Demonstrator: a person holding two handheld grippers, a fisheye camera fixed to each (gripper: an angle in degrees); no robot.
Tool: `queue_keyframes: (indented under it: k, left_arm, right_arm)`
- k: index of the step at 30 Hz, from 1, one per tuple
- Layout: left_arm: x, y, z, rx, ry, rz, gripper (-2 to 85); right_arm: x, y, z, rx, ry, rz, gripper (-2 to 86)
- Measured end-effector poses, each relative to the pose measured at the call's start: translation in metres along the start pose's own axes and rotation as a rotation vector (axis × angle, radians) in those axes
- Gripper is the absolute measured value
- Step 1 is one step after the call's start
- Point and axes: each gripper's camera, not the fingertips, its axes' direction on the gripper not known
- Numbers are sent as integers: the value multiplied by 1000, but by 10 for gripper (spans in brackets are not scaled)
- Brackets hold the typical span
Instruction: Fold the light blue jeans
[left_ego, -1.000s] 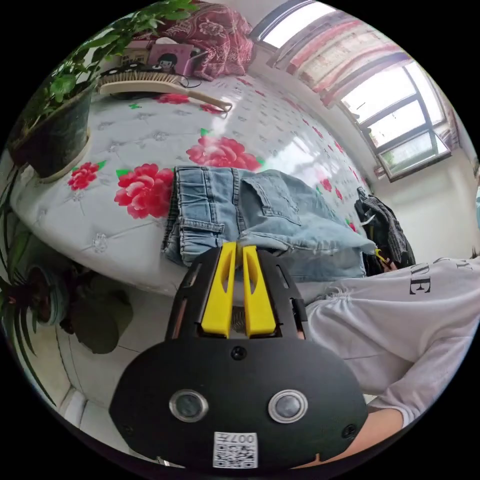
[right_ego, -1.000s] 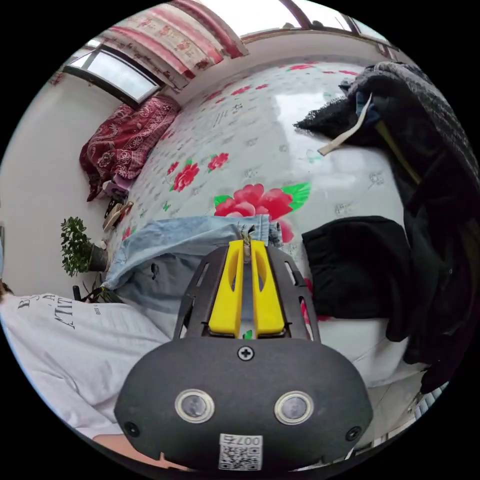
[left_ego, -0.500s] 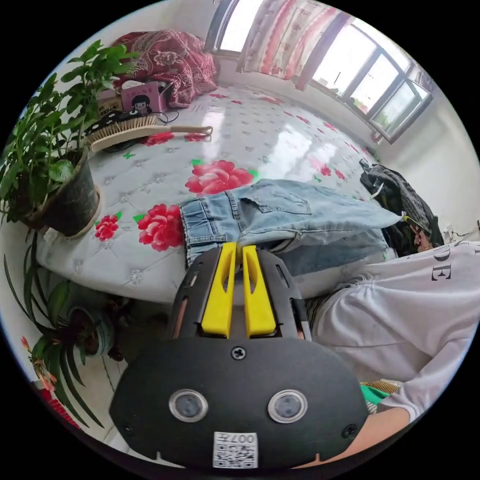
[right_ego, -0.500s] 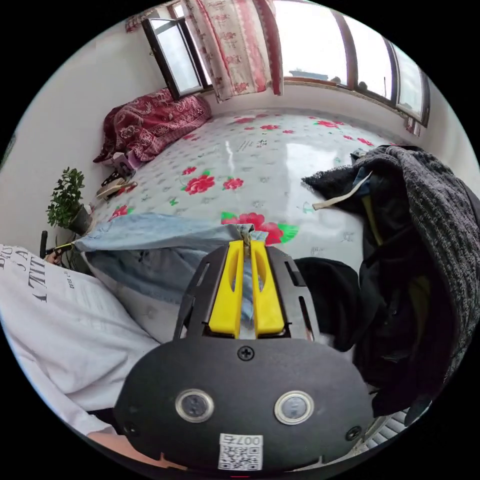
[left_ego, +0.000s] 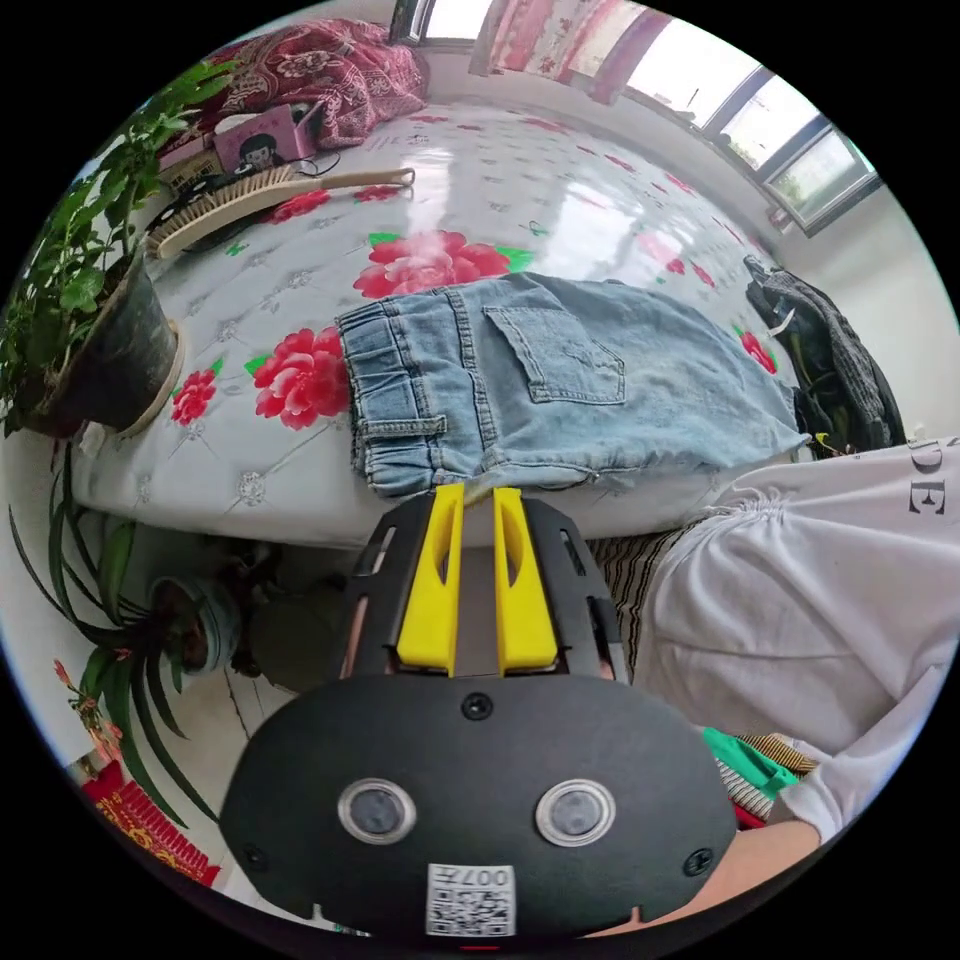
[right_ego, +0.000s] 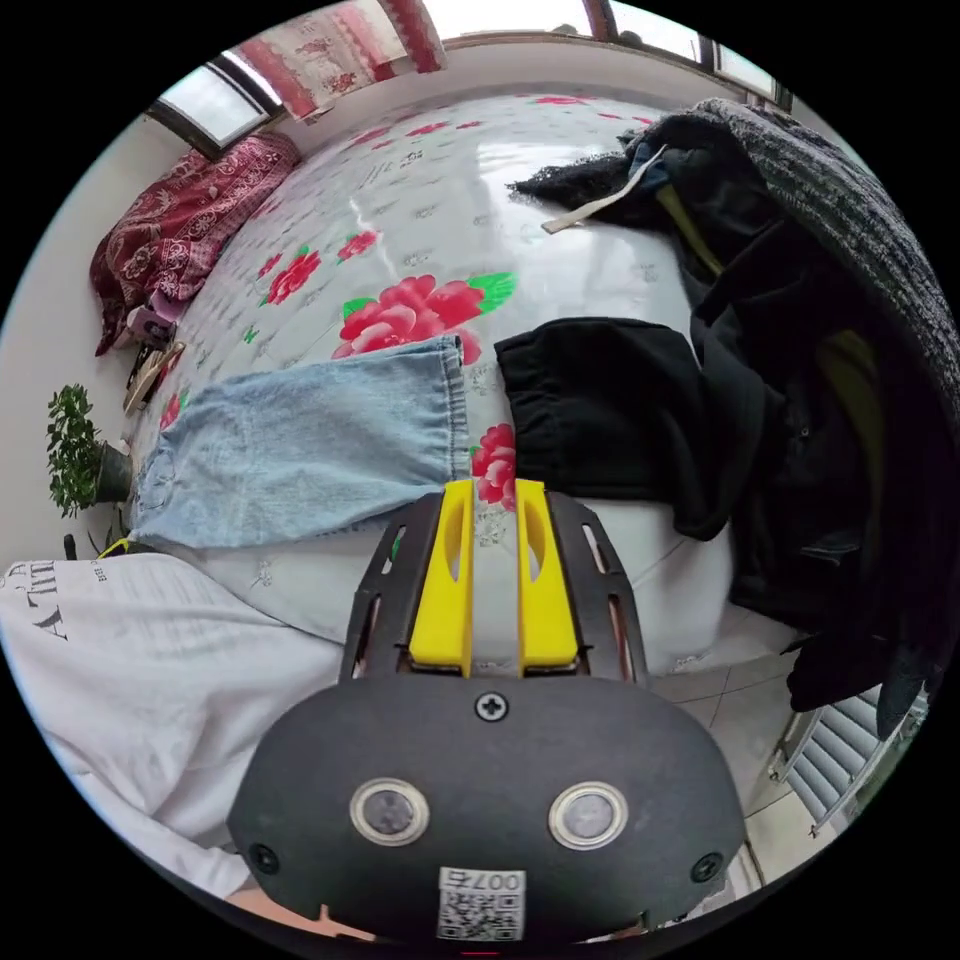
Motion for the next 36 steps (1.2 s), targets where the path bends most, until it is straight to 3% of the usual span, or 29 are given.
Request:
queue_keyframes:
  k: [4,8,12,15,17,22,26,30,36]
  left_arm:
    - [-10,22,-42,169,-45,-192,37]
    - [-1,6,-57,317,-10,-216,31]
    - [22,-38,-1,170,37,-152,12]
    - [23,-48,56,-37,-140,-228,-5]
    - [25,-44,66,11,-156,-238,-8]
    - [18,-25,62,115,-110,-249,-9]
    - [11,-19,63,154,-79,-271,-10]
    - [6,-16,62,176,-77,-297,-10]
    - [-7,-10,59,191,-54,-307,-10]
  right_arm:
    - [-55,-65,-11,105,-186,-151,67]
    - [-144,-146,27,76,-354,-354,73]
    - [-268,-224,83,3,-412,-567,83]
    - [-329,-260,109,15,-424,-625,87]
    - [-351,-271,128,-26,-428,-651,86]
    - [-365,-254,200,-612,-422,-905,73]
    - [-356,-292,176,-582,-485,-842,68]
    - [-365,-364,172,-507,-645,-587,68]
    - [-412,-374,241,-719,-691,-506,52]
